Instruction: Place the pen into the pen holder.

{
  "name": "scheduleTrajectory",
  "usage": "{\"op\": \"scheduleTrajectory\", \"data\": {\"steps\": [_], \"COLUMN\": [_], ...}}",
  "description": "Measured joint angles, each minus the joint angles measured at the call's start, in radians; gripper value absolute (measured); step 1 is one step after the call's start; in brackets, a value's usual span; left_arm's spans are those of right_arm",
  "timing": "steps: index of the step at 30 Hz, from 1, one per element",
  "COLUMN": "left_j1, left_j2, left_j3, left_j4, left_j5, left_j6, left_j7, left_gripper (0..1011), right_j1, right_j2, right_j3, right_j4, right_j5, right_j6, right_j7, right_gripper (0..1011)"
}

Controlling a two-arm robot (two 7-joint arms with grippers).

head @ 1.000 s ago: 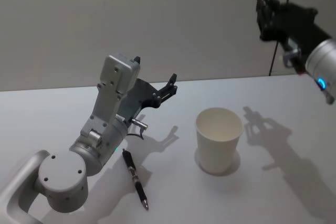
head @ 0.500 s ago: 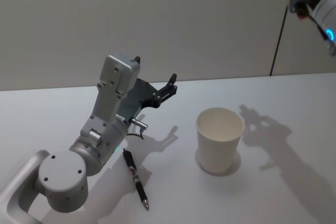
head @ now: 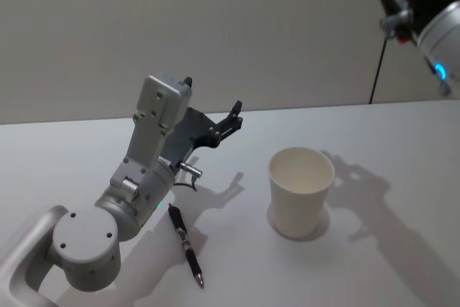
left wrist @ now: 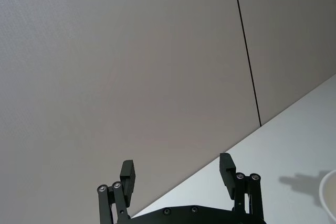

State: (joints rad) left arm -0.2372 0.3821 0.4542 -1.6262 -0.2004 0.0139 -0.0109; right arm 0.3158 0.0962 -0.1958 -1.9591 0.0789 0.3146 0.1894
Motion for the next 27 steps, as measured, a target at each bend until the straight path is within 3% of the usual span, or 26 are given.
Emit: {"op": "scheduleTrajectory", "data": {"steps": [12, 18, 27], "left_j1": [0.0, 0.0, 0.0], "left_j2": [0.0, 0.0, 0.0], "left_j3": [0.0, 0.0, 0.0], "left_j4": [0.0, 0.0, 0.0], "left_j5": [0.0, 0.0, 0.0], "left_j6": [0.0, 0.0, 0.0], "left_j7": [0.0, 0.0, 0.0], "left_gripper": [1001, 1001, 1001], "right_j1": [-0.133, -0.202, -0.235], "right_j2": [0.03, 0.029, 0.0], "right_j3": [-0.04, -0.072, -0.106], "right_j4": [0.035, 0.09, 0.157], "right_j5": [-0.02, -0.032, -0.046], "right_j6": [-0.064, -0.148, -0.265], "right_j7": [-0.014, -0.045, -0.072], "right_gripper": [195, 195, 195]}}
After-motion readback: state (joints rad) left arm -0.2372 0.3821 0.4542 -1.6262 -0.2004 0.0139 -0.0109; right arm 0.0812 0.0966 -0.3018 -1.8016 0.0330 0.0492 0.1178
